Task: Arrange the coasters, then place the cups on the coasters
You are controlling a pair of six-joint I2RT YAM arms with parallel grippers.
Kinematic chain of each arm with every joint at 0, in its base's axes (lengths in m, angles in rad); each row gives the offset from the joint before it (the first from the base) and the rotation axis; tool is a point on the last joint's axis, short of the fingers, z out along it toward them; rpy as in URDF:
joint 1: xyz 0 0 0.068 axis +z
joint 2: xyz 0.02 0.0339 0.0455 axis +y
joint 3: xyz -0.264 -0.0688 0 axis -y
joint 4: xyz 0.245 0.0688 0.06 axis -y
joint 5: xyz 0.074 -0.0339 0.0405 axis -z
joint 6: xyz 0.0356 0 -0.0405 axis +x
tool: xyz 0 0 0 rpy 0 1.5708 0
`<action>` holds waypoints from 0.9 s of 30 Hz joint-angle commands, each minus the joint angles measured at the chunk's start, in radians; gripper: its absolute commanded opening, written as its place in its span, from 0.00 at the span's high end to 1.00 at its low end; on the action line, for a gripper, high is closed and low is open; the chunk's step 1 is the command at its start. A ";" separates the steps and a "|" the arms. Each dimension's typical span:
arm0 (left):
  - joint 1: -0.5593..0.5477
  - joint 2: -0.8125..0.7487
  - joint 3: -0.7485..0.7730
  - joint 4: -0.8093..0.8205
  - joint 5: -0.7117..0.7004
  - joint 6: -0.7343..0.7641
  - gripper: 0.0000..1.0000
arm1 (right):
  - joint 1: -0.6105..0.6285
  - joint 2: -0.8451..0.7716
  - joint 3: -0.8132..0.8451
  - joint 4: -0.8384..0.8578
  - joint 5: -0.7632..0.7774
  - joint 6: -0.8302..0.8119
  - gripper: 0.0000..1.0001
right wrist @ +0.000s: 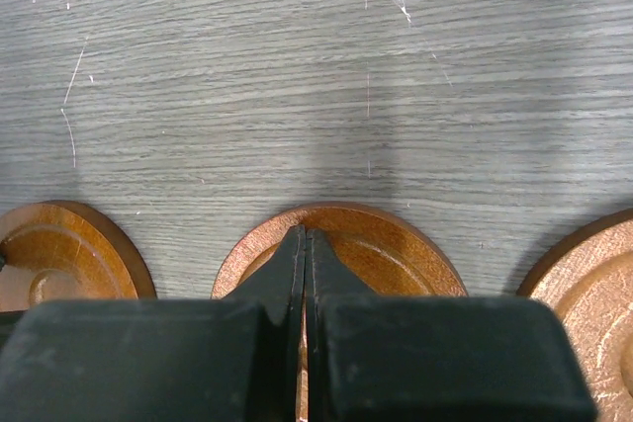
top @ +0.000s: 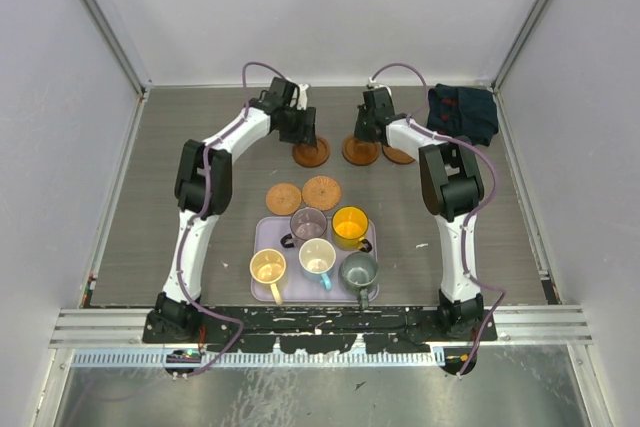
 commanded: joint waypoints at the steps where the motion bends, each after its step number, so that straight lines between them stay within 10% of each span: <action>1: 0.014 0.033 0.021 0.001 -0.009 -0.005 0.45 | 0.002 0.007 0.028 0.004 -0.012 0.007 0.99; 27: 0.017 0.030 0.017 0.038 0.032 -0.046 0.44 | 0.032 0.006 0.021 -0.001 -0.042 -0.004 0.99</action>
